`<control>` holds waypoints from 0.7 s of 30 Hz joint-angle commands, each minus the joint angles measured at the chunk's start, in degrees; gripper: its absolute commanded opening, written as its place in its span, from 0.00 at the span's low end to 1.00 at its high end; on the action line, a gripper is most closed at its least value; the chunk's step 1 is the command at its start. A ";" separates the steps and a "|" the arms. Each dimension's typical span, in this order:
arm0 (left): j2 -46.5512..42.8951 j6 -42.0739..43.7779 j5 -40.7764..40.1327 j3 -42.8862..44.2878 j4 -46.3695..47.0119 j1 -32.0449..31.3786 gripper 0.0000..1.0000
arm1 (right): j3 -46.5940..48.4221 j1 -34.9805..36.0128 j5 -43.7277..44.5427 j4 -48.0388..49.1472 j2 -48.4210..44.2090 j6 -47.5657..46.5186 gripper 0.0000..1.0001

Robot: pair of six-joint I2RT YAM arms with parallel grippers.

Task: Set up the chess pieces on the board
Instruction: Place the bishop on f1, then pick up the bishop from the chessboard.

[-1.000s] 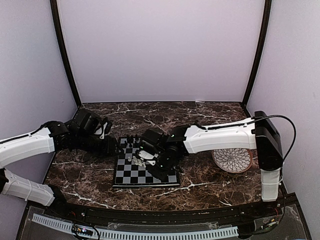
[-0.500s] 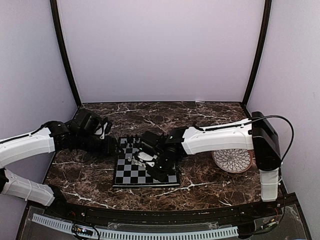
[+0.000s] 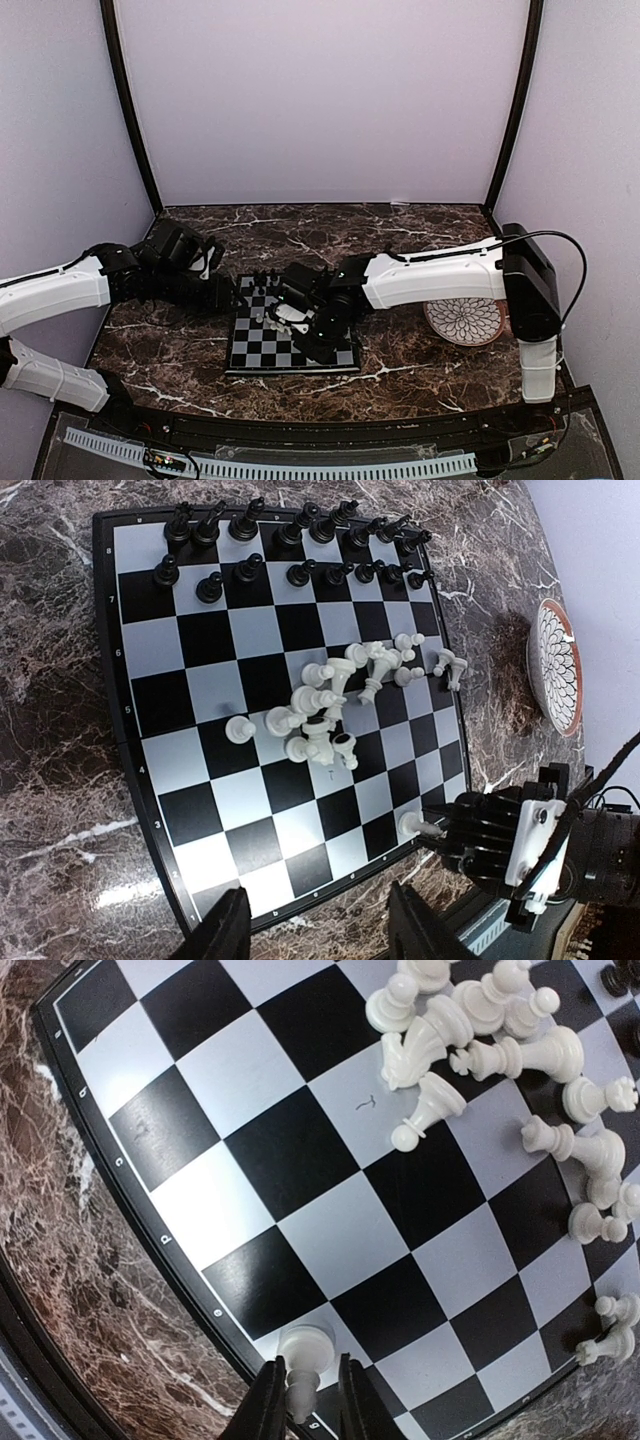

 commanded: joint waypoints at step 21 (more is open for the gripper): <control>24.73 13.87 2.43 21.70 -6.64 -0.77 0.44 | -16.08 -7.29 2.66 12.49 -23.60 11.49 0.29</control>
